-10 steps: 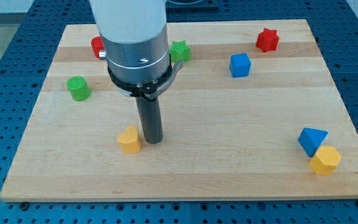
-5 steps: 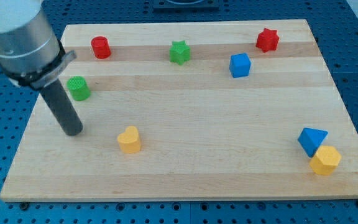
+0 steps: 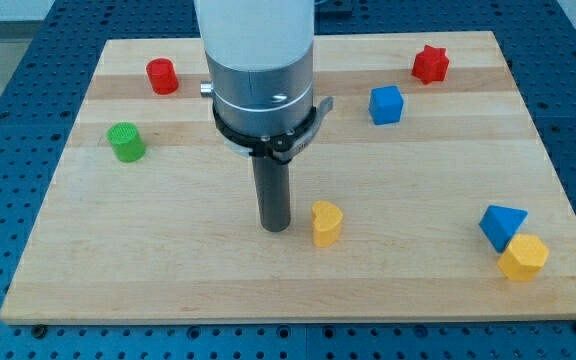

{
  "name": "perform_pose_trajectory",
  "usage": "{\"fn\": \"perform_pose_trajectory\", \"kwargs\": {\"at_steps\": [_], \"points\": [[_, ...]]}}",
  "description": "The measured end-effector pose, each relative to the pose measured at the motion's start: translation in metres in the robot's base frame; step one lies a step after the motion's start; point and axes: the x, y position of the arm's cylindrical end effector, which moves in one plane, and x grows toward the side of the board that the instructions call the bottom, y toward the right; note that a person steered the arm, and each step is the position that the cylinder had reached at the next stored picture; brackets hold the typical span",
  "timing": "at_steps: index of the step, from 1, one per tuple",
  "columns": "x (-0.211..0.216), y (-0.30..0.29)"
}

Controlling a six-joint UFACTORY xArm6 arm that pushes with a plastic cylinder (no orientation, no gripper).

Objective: Push the yellow heart into yellow hexagon

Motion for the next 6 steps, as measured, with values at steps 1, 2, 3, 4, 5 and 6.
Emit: {"fn": "perform_pose_trajectory", "kwargs": {"at_steps": [1, 2, 3, 4, 5, 6], "points": [[0.0, 0.039], [0.012, 0.096], [0.023, 0.13], [0.025, 0.132], [0.025, 0.143], [0.027, 0.179]]}}
